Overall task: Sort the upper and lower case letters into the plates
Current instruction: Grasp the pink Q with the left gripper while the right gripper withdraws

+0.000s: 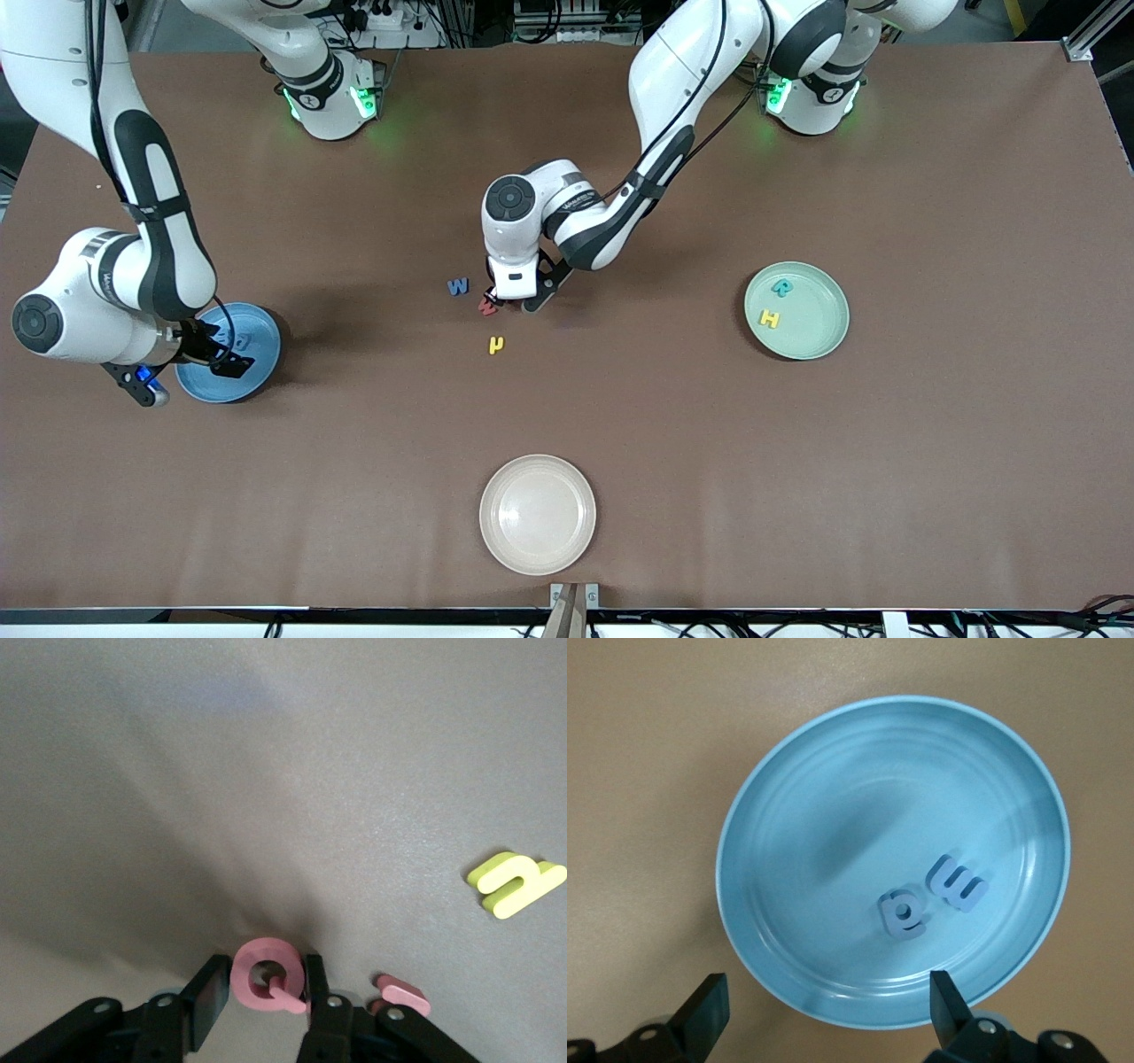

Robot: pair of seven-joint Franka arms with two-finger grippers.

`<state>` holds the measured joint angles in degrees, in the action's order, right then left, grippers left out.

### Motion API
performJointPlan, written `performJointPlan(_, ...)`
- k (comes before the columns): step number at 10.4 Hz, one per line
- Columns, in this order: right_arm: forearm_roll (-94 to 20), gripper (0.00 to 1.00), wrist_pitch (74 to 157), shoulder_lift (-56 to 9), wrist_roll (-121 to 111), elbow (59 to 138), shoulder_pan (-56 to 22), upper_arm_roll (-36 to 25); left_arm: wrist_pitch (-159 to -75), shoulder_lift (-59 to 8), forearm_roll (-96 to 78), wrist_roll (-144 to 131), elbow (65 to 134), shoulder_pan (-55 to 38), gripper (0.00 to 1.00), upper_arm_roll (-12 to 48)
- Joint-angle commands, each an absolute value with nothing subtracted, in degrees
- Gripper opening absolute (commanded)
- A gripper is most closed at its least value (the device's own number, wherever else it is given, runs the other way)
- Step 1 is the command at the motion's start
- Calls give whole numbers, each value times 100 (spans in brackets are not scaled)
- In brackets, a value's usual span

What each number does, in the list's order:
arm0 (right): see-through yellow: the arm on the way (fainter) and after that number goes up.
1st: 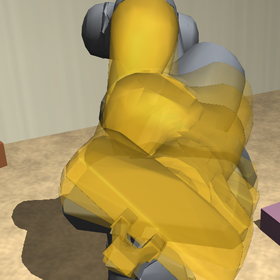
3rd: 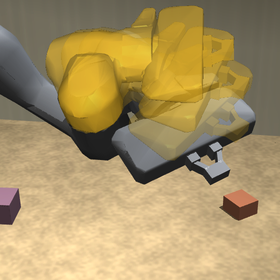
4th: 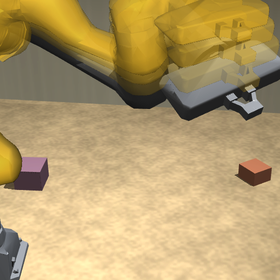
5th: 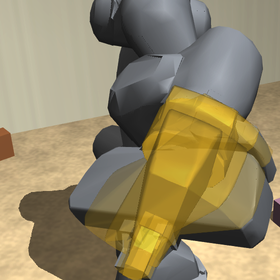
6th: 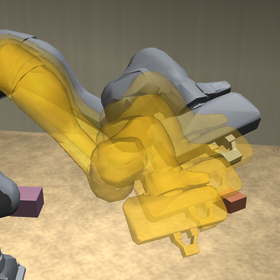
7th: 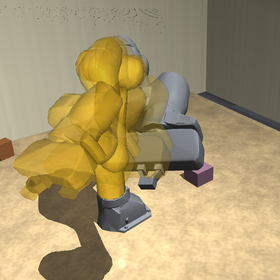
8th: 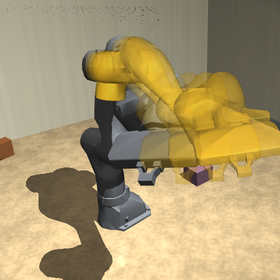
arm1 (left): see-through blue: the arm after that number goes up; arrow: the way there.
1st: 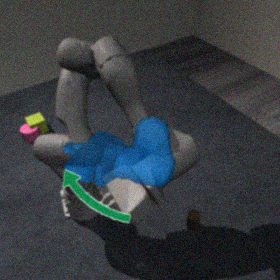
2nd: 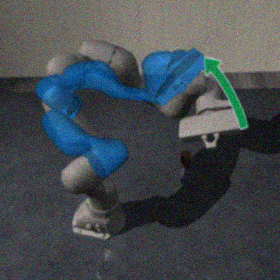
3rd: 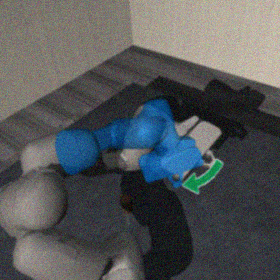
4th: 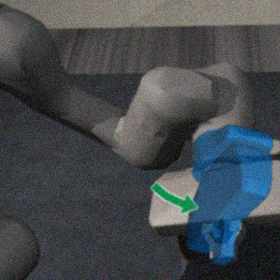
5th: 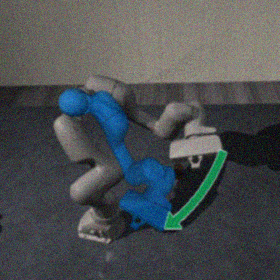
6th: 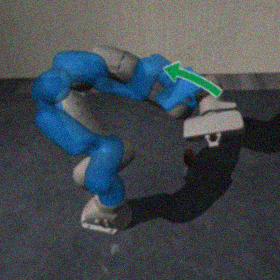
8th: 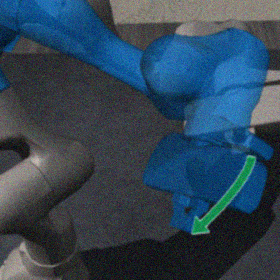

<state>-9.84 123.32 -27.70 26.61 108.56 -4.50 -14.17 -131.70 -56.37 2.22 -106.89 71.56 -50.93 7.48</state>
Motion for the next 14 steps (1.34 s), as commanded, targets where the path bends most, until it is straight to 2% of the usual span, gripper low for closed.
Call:
performJointPlan(1,-1072,100,12375,-2874,2926,10775,-527,-1433,-12746,-5643,334,-10610,7075,-5028,43,747)
performJointPlan(7,-1281,100,12620,-2900,3627,10775,-1019,-1433,-12393,-5432,-43,-10020,7075,-4843,43,738)
performJointPlan(14,-1327,100,12867,-3023,3946,10749,-1345,-1433,-12762,-5572,-44,-10151,7084,-4983,43,756)
